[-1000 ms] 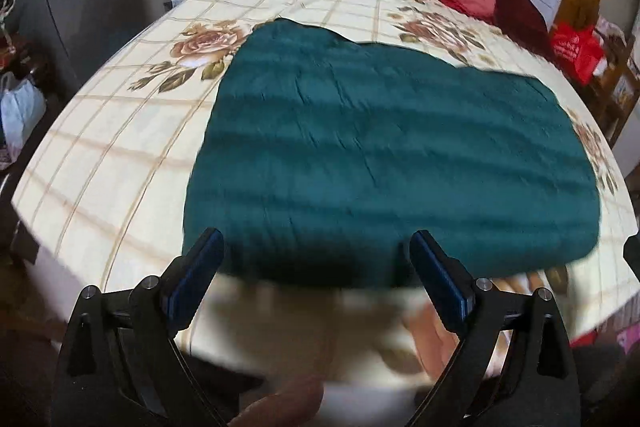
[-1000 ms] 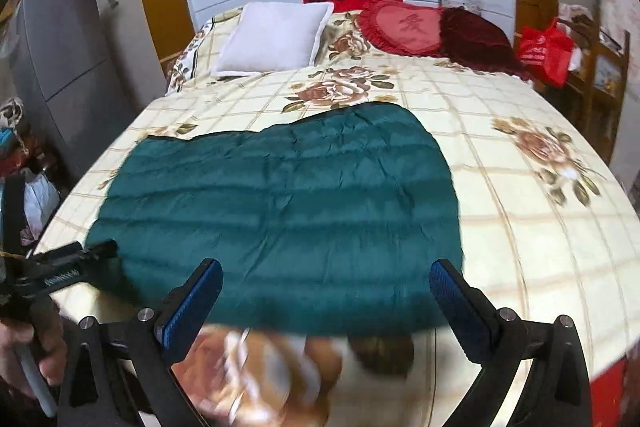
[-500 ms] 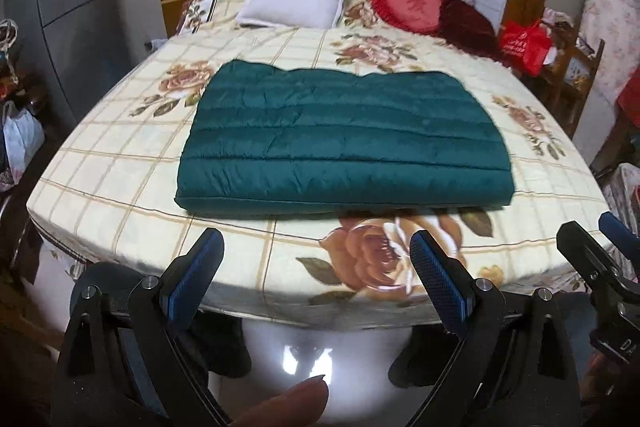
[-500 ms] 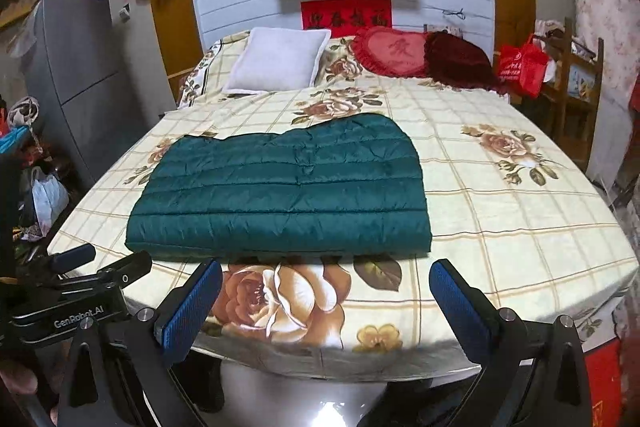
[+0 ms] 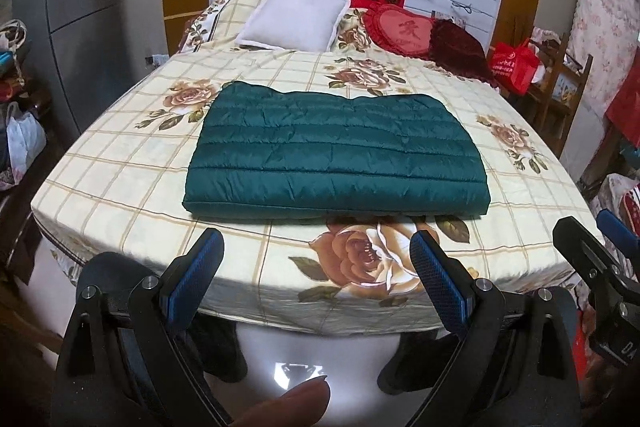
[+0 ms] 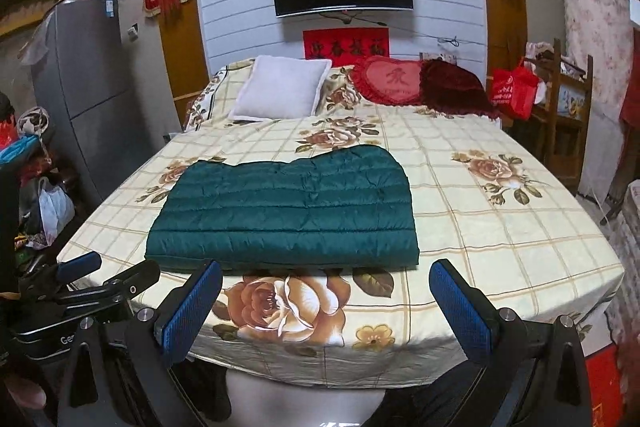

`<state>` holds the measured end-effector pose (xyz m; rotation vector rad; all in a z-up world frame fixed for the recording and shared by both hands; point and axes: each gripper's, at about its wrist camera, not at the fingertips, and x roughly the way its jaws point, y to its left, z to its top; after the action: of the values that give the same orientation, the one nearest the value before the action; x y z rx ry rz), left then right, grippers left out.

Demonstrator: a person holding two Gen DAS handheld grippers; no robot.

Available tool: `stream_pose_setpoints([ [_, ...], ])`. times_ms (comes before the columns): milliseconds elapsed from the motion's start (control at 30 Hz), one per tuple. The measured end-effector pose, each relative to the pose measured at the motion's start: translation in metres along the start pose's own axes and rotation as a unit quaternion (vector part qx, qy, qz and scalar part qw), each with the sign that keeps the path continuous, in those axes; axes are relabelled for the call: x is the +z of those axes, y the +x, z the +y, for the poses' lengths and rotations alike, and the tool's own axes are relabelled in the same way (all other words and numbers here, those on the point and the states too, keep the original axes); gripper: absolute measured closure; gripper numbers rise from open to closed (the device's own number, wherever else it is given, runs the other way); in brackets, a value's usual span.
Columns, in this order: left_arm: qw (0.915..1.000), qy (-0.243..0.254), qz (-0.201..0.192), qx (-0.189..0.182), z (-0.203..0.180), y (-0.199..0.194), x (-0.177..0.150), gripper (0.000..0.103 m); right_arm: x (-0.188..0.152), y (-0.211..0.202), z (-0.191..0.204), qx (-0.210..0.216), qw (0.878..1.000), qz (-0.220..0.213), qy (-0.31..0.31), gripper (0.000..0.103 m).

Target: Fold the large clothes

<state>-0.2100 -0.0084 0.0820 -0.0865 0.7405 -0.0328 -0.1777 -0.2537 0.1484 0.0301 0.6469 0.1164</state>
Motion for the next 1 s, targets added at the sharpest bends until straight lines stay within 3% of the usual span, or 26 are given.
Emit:
stream_pose_setpoints([
  [1000,1.0000,-0.007,0.002,-0.003,-0.0008,-0.0010,-0.0030,0.009,-0.0049,0.0029,0.0103,-0.006,1.000,0.007,-0.019,0.000],
])
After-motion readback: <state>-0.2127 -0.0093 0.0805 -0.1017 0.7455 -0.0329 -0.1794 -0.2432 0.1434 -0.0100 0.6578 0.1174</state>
